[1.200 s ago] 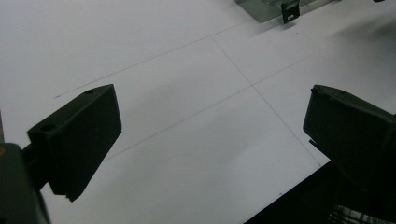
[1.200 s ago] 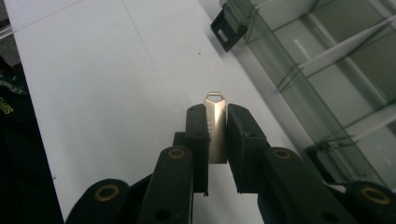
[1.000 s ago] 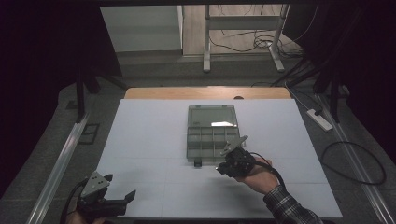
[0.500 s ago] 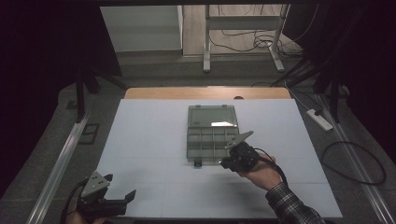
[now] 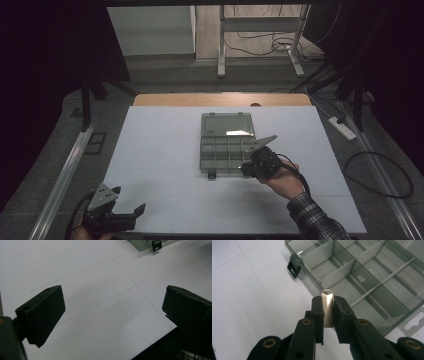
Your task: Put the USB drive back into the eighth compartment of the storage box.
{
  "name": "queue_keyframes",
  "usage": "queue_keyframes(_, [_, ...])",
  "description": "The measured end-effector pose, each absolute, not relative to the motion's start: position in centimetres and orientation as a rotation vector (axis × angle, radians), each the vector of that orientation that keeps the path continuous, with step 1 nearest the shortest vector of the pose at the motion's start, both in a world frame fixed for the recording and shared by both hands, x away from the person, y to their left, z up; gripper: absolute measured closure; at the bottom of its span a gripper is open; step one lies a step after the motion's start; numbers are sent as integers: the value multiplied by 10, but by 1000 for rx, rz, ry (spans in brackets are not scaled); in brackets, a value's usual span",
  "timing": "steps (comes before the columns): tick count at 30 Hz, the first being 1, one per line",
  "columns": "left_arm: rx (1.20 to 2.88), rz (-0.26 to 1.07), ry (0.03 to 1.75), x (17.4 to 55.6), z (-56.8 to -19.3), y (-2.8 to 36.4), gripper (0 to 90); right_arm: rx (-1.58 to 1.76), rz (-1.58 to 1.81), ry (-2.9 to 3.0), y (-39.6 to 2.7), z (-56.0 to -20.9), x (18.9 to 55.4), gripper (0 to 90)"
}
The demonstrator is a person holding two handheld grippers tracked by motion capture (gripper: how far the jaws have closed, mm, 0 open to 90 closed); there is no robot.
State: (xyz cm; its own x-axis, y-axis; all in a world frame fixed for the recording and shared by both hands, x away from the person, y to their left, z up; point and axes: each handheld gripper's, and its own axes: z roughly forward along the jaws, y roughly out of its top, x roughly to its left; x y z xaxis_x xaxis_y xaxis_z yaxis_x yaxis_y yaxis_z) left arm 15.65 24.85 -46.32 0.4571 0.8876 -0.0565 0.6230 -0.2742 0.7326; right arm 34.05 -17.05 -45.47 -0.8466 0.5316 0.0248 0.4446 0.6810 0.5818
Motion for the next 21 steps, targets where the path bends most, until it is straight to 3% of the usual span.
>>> queue_keyframes(21, [2001, 479, 1265, 157, -463, 249, 49, 893, 875, 2666, -186, -456, 363, 790])
